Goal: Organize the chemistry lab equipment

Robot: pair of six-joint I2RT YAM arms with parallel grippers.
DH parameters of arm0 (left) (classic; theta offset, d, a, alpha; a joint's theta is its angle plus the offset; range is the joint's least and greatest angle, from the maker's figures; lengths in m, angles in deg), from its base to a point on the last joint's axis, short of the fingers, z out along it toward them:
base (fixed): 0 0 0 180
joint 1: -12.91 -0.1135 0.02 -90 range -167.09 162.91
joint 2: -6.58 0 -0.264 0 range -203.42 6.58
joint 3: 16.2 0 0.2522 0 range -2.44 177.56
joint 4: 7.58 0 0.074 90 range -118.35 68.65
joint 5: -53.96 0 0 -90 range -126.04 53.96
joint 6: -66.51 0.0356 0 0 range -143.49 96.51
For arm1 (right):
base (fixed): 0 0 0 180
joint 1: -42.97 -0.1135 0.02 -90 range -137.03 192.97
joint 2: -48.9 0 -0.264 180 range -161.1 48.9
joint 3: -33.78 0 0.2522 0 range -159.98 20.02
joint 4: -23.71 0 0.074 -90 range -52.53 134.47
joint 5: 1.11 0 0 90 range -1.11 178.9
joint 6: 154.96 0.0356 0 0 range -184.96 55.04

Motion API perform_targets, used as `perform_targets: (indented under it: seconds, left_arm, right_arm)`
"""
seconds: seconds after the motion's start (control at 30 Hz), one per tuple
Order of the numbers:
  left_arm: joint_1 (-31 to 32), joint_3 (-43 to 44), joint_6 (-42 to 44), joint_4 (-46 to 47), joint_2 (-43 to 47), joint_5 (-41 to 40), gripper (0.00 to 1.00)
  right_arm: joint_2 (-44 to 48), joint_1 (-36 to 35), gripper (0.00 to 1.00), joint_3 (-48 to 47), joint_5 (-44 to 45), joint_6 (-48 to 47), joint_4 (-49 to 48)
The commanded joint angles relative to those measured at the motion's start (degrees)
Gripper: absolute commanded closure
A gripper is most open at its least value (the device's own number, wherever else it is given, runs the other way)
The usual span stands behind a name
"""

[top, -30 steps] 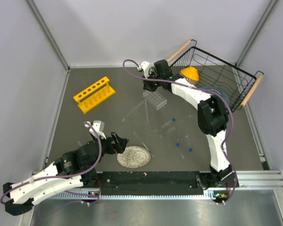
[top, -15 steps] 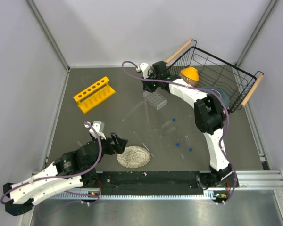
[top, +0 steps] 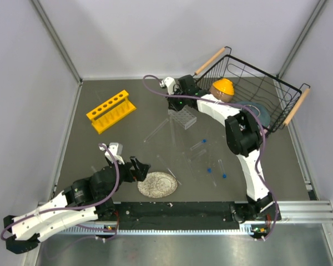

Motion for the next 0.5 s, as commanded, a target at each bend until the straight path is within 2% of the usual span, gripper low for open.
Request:
perform_targets:
  seconds: [0.0, 0.33, 0.47]
  left_arm:
    - [-0.18, -0.31, -0.11, 1.15, 0.29, -0.50, 0.01]
    - [-0.10, -0.57, -0.02, 2.73, -0.32, 0.29, 0.01]
    - [-0.18, -0.49, -0.37, 3.79, -0.94, 1.25, 0.01]
  right_arm:
    - [-1.66, -0.42, 0.85, -2.78, -0.35, 0.94, -0.05]
    - [0.44, -0.42, 0.61, -2.51, -1.14, 0.76, 0.83]
    - [3.51, -0.33, 0.47, -1.81, -1.67, 0.76, 0.74]
